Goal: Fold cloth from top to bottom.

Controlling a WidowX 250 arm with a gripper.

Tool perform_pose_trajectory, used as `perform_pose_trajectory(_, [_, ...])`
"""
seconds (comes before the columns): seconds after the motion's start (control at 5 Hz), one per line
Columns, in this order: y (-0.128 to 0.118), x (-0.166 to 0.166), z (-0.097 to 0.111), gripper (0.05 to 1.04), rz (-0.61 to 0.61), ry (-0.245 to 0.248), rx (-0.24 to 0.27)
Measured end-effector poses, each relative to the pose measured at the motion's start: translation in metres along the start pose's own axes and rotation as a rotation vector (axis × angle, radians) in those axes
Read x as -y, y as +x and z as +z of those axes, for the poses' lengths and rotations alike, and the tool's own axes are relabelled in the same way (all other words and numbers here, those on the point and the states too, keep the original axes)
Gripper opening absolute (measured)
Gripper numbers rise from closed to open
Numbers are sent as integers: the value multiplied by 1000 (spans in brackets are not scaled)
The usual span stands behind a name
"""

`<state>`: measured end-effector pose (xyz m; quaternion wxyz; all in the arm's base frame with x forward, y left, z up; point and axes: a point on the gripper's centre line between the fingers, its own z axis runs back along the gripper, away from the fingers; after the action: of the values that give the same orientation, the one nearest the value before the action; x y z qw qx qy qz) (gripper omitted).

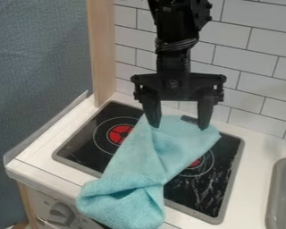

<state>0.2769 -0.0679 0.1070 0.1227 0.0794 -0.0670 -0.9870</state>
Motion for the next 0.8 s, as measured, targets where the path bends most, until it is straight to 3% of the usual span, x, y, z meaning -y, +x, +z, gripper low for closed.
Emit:
perform_pose_trajectory(0.2, [4,3,-8,999,9,-21,30])
perform_pose_trajectory(0.4, [-8,5,-16,999,52,-105,31])
perform_pose_trajectory(0.6, [-26,-2,-28,999,135,-128,45])
perform_pose_trajectory(0.8, [-43,-9,-32,999,267,-128,20])
